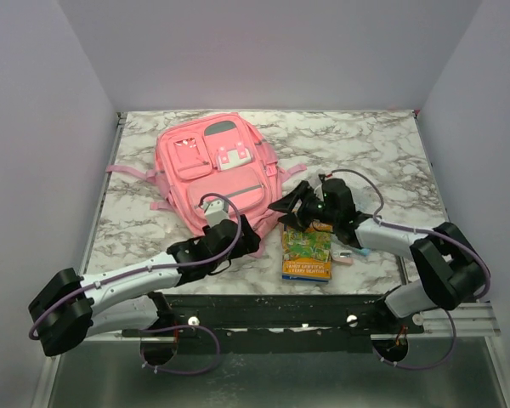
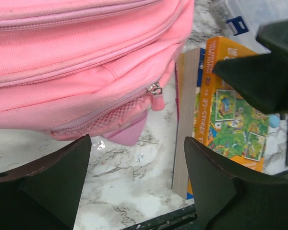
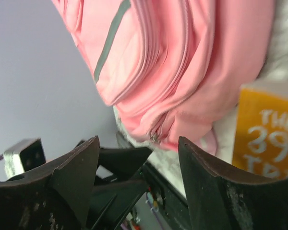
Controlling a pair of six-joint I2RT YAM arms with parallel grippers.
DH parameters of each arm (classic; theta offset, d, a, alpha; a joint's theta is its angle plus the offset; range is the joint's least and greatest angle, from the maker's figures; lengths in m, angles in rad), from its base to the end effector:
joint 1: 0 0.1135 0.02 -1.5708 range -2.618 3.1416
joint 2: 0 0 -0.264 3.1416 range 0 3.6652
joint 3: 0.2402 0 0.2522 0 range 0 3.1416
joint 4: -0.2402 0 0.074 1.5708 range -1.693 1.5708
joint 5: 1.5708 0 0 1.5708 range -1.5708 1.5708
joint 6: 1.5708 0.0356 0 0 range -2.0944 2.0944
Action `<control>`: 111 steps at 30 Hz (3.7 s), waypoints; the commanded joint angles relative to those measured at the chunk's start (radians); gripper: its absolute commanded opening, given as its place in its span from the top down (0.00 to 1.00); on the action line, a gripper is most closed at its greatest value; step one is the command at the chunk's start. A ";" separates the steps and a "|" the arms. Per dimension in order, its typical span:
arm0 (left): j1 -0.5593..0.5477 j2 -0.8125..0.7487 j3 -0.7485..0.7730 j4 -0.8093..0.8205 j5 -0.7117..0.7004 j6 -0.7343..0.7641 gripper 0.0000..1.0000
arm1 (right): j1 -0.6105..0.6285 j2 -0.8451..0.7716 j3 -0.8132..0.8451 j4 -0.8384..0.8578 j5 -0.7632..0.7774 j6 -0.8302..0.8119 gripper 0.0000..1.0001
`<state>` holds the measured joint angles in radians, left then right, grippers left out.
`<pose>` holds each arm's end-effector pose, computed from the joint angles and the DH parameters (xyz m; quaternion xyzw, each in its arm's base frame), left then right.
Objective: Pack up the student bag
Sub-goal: Unzip the student bag at the center of the board.
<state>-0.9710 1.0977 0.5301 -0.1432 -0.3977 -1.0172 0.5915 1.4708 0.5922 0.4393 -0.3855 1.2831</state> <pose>0.1353 -0.1734 0.1977 -0.1029 0.8889 -0.2447 0.3733 0.2358 0.1745 0.1804 0.1842 0.8143 0.5198 0.1811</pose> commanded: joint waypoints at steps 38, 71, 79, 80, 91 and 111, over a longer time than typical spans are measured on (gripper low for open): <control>0.053 -0.298 -0.073 0.016 0.002 0.147 0.10 | -0.049 0.445 0.443 -0.298 0.049 -0.212 0.33; 0.160 -0.235 -0.033 -0.074 0.087 0.075 0.44 | 0.074 0.136 0.319 -0.102 0.148 0.361 1.00; 0.143 -0.169 0.004 -0.131 0.103 0.063 0.64 | 0.099 0.111 0.340 -0.115 0.217 0.354 1.00; 0.139 -0.175 0.003 -0.136 0.115 0.066 0.64 | 0.098 0.111 0.337 -0.116 0.226 0.351 1.00; 0.131 -0.063 0.027 -0.129 0.031 0.066 0.59 | 0.101 0.094 0.307 -0.112 0.217 0.346 1.00; 0.231 -0.130 0.014 -0.407 -0.176 0.085 1.00 | -0.221 0.271 0.557 -0.251 -0.375 -0.253 0.99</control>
<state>-0.8040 1.0912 0.5995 -0.4450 -0.4877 -0.9680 0.4519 1.6623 0.9890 0.1791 -0.4889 1.2625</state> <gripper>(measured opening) 0.025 0.023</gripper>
